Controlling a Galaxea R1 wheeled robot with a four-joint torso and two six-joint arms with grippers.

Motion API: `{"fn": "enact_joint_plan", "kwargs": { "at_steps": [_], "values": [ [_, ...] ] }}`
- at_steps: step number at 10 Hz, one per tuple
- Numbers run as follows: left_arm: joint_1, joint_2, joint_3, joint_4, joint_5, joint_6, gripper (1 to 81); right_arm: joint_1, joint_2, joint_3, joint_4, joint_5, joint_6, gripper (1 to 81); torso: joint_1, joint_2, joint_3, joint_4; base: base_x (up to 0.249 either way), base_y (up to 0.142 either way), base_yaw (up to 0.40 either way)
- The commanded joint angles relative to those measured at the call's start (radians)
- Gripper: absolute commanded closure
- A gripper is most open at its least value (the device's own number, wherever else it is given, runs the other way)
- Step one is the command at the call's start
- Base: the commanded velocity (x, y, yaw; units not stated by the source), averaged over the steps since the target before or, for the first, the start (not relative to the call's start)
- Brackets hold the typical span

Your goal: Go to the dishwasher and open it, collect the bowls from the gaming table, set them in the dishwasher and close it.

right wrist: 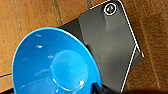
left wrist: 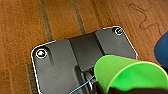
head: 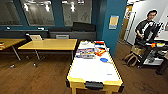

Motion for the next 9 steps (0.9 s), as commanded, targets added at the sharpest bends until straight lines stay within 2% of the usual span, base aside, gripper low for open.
{"fn": "enact_joint_plan", "kwargs": {
  "at_steps": [1,3,5,7,9],
  "values": [
    [-0.035,0.028,-0.177,0.026,-0.253,-0.060,81.1,0.042,-0.017,-0.009,-0.011,-0.065,-0.005,81.1,0.000,0.000,0.000,0.000,0.000,0.000,0.000],
    [-0.035,0.045,-0.251,0.026,-0.321,-0.067,81.1,0.044,-0.018,-0.026,-0.010,-0.065,-0.005,81.1,0.000,0.000,0.000,0.000,0.000,0.000,0.000],
    [-0.036,0.024,-0.269,0.023,-0.430,-0.067,81.1,0.044,-0.021,-0.070,-0.007,-0.065,-0.003,81.1,0.000,0.000,0.000,0.000,0.000,0.000,0.000],
    [-0.038,0.007,-0.269,0.017,-0.475,-0.069,81.1,0.039,-0.025,-0.100,-0.008,-0.066,-0.003,81.1,0.000,0.000,0.000,0.000,0.000,0.000,0.000],
    [-0.041,-0.025,-0.269,-0.009,-0.583,-0.069,81.1,0.027,-0.080,-0.037,-0.019,-0.063,-0.005,81.1,0.000,0.000,0.000,0.000,0.000,0.000,0.000]
  ]
}}
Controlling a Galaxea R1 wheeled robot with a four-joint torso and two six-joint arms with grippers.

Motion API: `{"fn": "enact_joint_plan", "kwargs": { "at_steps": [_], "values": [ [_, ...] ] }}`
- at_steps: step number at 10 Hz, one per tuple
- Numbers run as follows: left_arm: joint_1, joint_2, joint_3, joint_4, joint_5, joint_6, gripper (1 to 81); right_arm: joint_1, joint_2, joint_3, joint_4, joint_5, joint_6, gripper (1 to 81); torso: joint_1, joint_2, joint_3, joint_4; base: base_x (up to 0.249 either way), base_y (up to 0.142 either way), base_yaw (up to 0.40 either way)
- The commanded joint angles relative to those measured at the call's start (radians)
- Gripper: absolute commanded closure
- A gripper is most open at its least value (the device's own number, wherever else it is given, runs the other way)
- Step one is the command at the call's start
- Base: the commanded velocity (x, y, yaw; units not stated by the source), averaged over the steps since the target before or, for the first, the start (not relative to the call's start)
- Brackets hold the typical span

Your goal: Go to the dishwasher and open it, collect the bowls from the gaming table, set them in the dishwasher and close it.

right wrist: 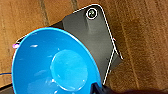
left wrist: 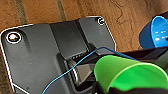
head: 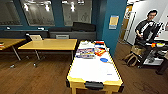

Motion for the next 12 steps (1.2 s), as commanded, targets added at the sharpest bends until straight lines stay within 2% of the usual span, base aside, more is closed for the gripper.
{"fn": "enact_joint_plan", "kwargs": {
  "at_steps": [1,2,3,4,7,9,11,12],
  "values": [
    [-0.051,-0.052,0.020,-0.017,-0.115,-0.003,81.1,0.024,-0.117,0.135,-0.018,-0.048,-0.005,81.1,0.000,0.000,0.000,0.000,0.000,0.000,0.000],
    [-0.054,-0.053,0.017,-0.023,-0.146,-0.003,81.1,0.026,-0.143,0.200,-0.018,-0.040,-0.003,81.1,0.000,0.000,0.000,0.000,0.000,0.000,0.000],
    [-0.064,-0.044,-0.008,-0.049,-0.148,-0.003,81.1,0.031,-0.140,0.216,-0.017,-0.040,-0.003,81.1,0.000,0.000,0.000,0.000,0.000,0.000,0.000],
    [-0.074,-0.034,-0.058,-0.099,-0.146,-0.003,81.1,0.034,-0.117,0.200,-0.017,-0.040,-0.003,81.1,0.000,0.000,0.000,0.000,0.000,0.000,0.000],
    [-0.055,0.074,-0.342,-0.190,-0.154,-0.003,81.1,0.035,-0.039,0.099,-0.031,-0.053,-0.005,81.1,0.000,0.000,0.000,0.000,0.000,0.000,0.000],
    [-0.049,0.169,-0.540,-0.203,-0.192,-0.003,81.1,0.037,-0.031,0.091,-0.034,-0.056,-0.005,81.1,0.000,0.000,0.000,0.000,0.000,0.000,0.000],
    [-0.041,0.224,-0.629,-0.207,-0.194,-0.003,81.1,0.031,-0.010,0.075,-0.041,-0.056,-0.005,81.1,0.000,0.000,0.000,0.000,0.000,0.000,0.000],
    [-0.037,0.230,-0.631,-0.207,-0.194,-0.003,81.1,0.028,-0.003,0.071,-0.049,-0.056,-0.005,81.1,0.000,0.000,0.000,0.000,0.000,0.000,0.000]
  ]
}}
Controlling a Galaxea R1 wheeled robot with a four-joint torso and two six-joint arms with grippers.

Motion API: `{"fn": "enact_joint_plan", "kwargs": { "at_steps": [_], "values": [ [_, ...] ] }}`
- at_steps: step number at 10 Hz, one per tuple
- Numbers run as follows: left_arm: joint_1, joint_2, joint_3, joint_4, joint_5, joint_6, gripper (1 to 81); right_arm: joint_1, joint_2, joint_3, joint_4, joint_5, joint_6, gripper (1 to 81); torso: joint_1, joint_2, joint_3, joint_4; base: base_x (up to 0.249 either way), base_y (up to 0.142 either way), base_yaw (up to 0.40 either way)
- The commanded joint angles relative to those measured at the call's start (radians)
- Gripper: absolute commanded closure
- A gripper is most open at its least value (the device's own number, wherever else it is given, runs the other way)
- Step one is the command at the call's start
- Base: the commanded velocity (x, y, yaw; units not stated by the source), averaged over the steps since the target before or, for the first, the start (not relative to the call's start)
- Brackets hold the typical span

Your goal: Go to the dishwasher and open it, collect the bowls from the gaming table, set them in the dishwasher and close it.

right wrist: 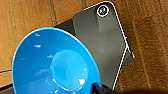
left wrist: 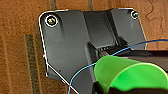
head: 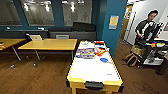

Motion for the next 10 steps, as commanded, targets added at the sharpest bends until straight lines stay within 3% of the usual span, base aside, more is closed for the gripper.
{"fn": "enact_joint_plan", "kwargs": {
  "at_steps": [1,8,10],
  "values": [
    [-0.018,0.093,-0.130,-0.057,0.007,-0.001,81.1,0.029,0.000,0.001,-0.028,-0.065,-0.005,81.1,0.000,0.000,0.000,0.000,0.000,0.000,0.000],
    [-0.012,0.115,-0.125,-0.055,0.003,0.001,81.1,0.024,0.067,-0.088,-0.042,-0.065,-0.005,81.1,0.000,0.000,0.000,0.000,-0.021,0.000,0.000],
    [-0.012,0.110,-0.130,-0.055,-0.039,0.002,81.1,0.023,0.067,-0.088,-0.043,-0.065,-0.005,81.1,0.001,0.001,0.000,0.000,-0.083,0.000,0.000]
  ]
}}
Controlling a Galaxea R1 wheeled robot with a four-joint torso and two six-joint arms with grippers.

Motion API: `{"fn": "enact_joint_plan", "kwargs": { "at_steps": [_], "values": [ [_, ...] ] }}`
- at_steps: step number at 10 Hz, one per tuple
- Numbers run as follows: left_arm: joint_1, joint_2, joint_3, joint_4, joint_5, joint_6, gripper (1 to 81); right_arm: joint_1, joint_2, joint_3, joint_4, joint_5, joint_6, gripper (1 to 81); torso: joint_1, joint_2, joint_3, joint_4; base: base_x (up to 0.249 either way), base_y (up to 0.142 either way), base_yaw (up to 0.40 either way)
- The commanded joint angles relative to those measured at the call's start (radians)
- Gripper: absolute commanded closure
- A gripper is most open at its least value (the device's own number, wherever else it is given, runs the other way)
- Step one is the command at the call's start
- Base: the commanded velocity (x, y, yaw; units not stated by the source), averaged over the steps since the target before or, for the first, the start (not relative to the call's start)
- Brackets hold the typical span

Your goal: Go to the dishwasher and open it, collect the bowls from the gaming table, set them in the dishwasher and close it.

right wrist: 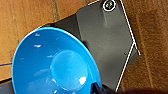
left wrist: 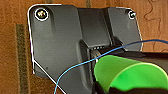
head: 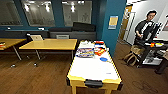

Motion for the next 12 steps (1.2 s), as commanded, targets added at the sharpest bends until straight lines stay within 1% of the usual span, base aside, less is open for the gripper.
{"fn": "enact_joint_plan", "kwargs": {
  "at_steps": [1,4,6,12],
  "values": [
    [-0.034,-0.016,0.002,-0.004,-0.012,0.004,81.1,0.040,-0.016,0.004,-0.012,-0.066,-0.005,81.1,0.000,0.000,0.000,0.000,-0.084,0.000,0.000],
    [-0.034,-0.016,0.002,-0.004,-0.013,0.008,81.1,0.041,-0.016,0.004,-0.012,-0.066,-0.005,81.1,0.000,0.000,0.000,0.000,-0.055,0.000,-0.033],
    [-0.034,-0.016,0.002,-0.006,-0.013,0.008,81.1,0.042,-0.018,0.004,-0.012,-0.066,-0.005,81.1,-0.002,-0.001,0.000,0.000,0.000,0.000,-0.210],
    [-0.034,-0.013,0.000,-0.003,-0.008,0.010,81.1,0.037,-0.016,0.004,-0.012,-0.064,-0.005,81.1,-0.001,0.000,0.000,0.000,0.000,0.000,-0.363]
  ]
}}
